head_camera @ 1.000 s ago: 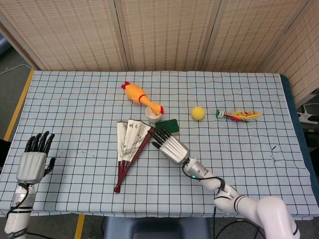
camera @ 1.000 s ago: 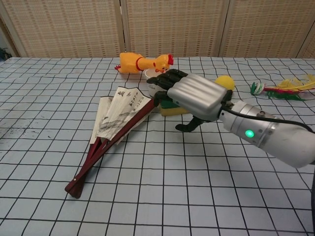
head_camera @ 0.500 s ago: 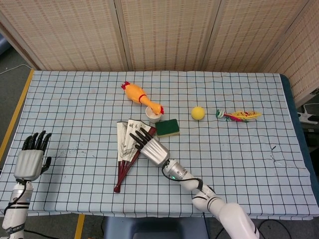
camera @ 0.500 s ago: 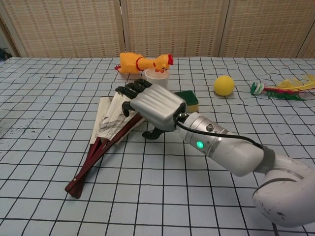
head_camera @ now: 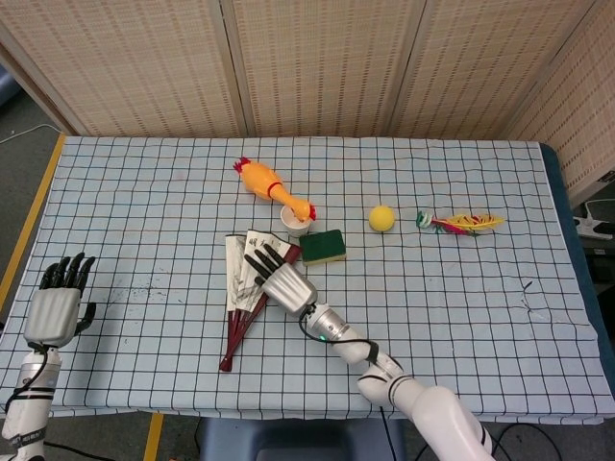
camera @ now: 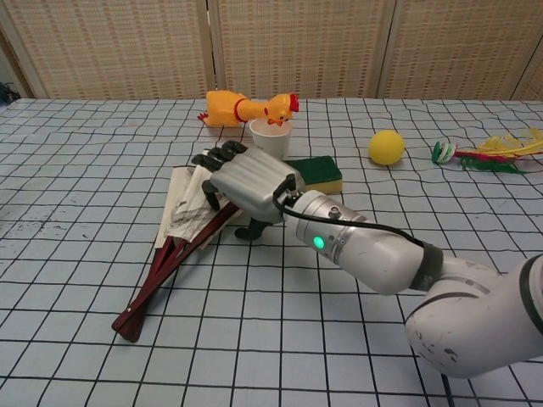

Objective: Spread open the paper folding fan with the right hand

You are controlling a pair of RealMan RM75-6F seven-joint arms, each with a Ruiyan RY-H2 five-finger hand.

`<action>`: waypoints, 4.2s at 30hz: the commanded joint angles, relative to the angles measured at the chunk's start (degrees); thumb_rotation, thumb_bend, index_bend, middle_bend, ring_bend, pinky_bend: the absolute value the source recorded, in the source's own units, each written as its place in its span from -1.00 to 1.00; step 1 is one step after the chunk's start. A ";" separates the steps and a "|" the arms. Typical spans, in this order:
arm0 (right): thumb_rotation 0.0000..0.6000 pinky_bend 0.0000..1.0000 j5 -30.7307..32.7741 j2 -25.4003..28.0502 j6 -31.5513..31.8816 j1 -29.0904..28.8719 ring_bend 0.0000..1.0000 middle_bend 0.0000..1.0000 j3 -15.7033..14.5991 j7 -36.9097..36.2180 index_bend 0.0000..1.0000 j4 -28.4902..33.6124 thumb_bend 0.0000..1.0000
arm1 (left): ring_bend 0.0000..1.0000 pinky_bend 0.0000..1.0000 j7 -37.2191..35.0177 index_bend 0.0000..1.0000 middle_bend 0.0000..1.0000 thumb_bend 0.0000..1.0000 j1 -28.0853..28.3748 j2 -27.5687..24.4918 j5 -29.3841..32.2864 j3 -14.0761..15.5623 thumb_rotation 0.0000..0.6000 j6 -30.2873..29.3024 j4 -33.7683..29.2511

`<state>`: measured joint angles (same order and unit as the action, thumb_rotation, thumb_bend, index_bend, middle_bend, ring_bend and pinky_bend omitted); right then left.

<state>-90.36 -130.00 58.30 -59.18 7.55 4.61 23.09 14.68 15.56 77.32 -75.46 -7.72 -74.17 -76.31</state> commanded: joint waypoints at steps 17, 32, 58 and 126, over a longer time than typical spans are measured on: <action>1.00 -1.00 5.26 0.00 5.10 -2.90 -1.00 -0.62 -0.52 -2.59 0.42 2.81 0.20 | -1.00 -0.80 -0.08 -1.00 -1.00 -0.12 -0.33 -0.72 -0.02 0.34 1.00 -1.26 -0.83; 1.00 -1.00 7.77 4.96 12.58 -4.26 -1.00 -0.61 7.08 -10.46 0.43 8.44 0.20 | -0.99 -0.73 -4.88 -0.81 -1.00 -0.10 -0.09 -1.14 -1.36 1.17 1.00 -0.41 0.46; 1.00 -1.00 1.71 11.95 16.83 13.22 -1.00 -0.61 -6.11 -3.28 0.42 20.58 0.20 | -0.99 -0.73 -4.58 -0.81 -1.00 -0.10 0.24 -1.36 -1.12 1.28 1.00 -0.18 0.10; 1.00 -1.00 -0.52 29.21 8.82 16.38 -1.00 -1.00 -7.54 1.72 -1.00 37.80 -0.72 | -0.99 -0.73 -5.10 -0.82 -1.00 -0.10 0.42 -1.42 -0.97 1.60 1.00 0.10 0.34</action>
<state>-90.53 -104.67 63.03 -46.09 0.82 4.52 56.44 9.66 16.06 75.99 -76.33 -6.11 -73.92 -75.86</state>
